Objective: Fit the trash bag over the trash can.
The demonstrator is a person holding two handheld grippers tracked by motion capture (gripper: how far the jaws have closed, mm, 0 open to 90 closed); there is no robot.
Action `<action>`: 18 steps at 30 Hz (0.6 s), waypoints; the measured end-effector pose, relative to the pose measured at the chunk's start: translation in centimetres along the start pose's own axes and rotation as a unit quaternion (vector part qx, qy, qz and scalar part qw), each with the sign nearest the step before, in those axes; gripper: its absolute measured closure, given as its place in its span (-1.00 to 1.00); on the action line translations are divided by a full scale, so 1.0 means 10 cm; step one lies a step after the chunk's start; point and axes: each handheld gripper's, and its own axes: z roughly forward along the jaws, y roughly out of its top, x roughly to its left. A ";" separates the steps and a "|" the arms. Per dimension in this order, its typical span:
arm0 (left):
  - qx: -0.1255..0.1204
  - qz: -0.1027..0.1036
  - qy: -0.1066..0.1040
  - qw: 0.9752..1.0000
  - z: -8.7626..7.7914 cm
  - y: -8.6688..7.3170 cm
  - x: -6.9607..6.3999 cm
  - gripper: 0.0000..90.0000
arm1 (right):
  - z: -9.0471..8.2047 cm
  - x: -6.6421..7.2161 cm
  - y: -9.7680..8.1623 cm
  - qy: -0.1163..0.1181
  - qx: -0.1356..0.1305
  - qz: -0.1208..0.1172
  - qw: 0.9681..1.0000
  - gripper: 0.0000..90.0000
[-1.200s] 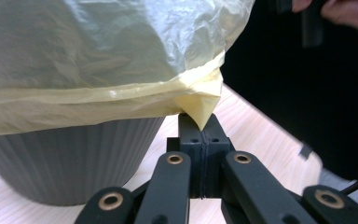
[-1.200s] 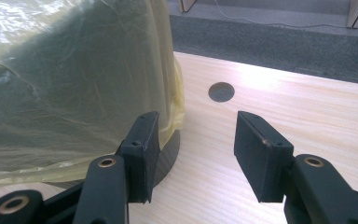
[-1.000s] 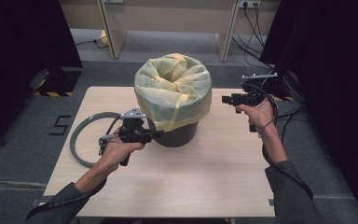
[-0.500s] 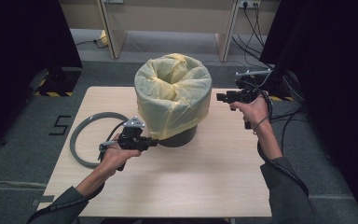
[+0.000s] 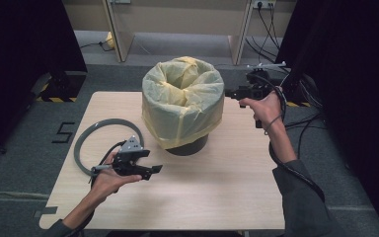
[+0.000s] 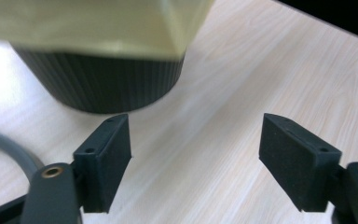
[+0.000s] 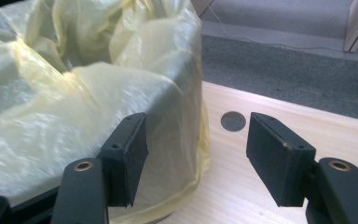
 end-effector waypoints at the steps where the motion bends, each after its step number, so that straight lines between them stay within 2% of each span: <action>1: 0.002 0.003 0.005 1.000 0.01 -0.05 0.00 -0.48 | -0.01 0.02 0.02 0.000 -0.001 -0.002 1.000 -0.15; 4: 0.008 0.011 0.016 1.000 0.05 -0.21 0.02 -0.51 | -0.02 0.06 0.07 0.002 -0.003 -0.005 1.000 -0.15; 6: 0.015 0.007 0.019 1.000 0.07 -0.31 0.03 -0.54 | -0.02 0.09 0.11 0.003 -0.005 -0.008 1.000 -0.15; 10: 0.013 -0.006 0.024 1.000 0.11 -0.48 0.06 -0.61 | 0.00 0.17 0.18 0.010 -0.009 -0.012 1.000 -0.16; 13: 0.016 -0.006 0.025 1.000 0.14 -0.58 0.08 -0.60 | 0.02 0.25 0.23 0.015 -0.013 -0.016 1.000 -0.16; 18: 0.039 -0.005 0.029 0.999 0.21 -0.74 0.10 -0.60 | 0.08 0.42 0.34 0.027 -0.020 -0.023 0.999 -0.16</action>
